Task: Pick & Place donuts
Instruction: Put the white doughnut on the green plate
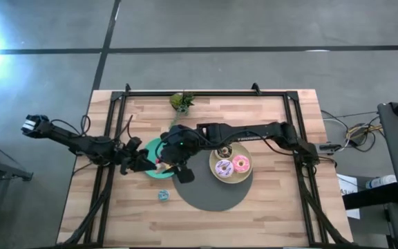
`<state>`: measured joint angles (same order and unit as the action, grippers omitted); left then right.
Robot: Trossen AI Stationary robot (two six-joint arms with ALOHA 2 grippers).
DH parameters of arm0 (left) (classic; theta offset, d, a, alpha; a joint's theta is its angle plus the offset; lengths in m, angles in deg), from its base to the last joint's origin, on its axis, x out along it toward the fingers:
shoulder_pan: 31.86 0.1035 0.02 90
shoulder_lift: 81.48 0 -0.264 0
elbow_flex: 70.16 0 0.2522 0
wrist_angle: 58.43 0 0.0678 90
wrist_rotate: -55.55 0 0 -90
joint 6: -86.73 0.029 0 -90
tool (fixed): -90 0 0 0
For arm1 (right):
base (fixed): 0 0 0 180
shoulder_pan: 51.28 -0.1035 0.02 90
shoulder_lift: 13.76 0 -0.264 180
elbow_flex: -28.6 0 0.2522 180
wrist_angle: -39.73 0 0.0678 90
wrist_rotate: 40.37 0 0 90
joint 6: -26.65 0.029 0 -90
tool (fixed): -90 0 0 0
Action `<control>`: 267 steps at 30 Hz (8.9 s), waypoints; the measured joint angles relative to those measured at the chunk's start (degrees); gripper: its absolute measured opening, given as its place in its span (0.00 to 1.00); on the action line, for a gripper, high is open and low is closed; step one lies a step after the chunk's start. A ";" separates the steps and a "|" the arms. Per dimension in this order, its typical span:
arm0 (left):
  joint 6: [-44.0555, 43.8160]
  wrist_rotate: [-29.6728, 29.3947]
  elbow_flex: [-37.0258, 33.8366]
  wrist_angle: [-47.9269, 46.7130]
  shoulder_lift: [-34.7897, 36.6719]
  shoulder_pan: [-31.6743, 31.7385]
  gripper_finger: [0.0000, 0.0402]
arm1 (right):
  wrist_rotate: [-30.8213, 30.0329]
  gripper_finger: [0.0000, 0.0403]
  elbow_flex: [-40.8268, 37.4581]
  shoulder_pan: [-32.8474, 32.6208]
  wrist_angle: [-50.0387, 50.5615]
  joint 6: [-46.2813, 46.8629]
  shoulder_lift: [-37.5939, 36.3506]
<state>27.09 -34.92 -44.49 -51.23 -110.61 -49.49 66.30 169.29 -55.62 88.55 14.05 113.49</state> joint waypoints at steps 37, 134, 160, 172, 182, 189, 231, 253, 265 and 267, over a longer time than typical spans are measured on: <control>0.96 -4.47 0.15 -1.30 -1.31 -0.04 0.16 | -0.41 0.13 -0.48 0.60 1.61 1.09 0.43; 6.49 -28.11 15.15 -47.03 -5.29 -1.49 0.25 | -20.55 0.43 -16.93 10.23 7.74 26.09 -1.24; 9.53 -14.73 12.74 -36.00 -34.35 26.37 0.00 | -32.51 0.28 -38.76 10.03 5.95 38.57 -23.55; 15.25 -14.68 20.07 -34.33 -42.79 26.95 0.00 | -33.56 0.25 -39.43 9.35 4.26 39.14 -23.79; 18.92 -11.52 27.74 -31.48 -50.51 26.77 0.00 | -33.56 0.25 -39.45 9.33 5.05 38.80 -23.79; 19.08 -9.78 29.04 -32.20 -51.17 25.48 0.00 | -33.56 0.24 -39.45 9.33 5.07 38.59 -23.79; 18.96 -8.10 25.24 -24.36 -50.51 23.25 0.00 | -33.45 0.23 -39.52 9.01 4.88 39.65 -23.74; 17.71 -13.24 25.24 -34.96 -50.40 18.40 0.00 | -33.37 0.23 -39.52 8.99 5.13 39.63 -23.74; 16.13 -6.11 24.88 -34.90 -50.03 16.33 0.00 | -33.39 0.23 -39.52 8.98 5.23 39.63 -23.74; 15.33 -6.03 24.15 -36.83 -50.16 16.46 0.00 | -33.39 0.23 -39.58 8.98 5.21 39.63 -23.74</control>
<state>42.42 -40.95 -20.34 -88.07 -160.77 -33.03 32.92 129.71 -46.64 93.76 53.68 89.75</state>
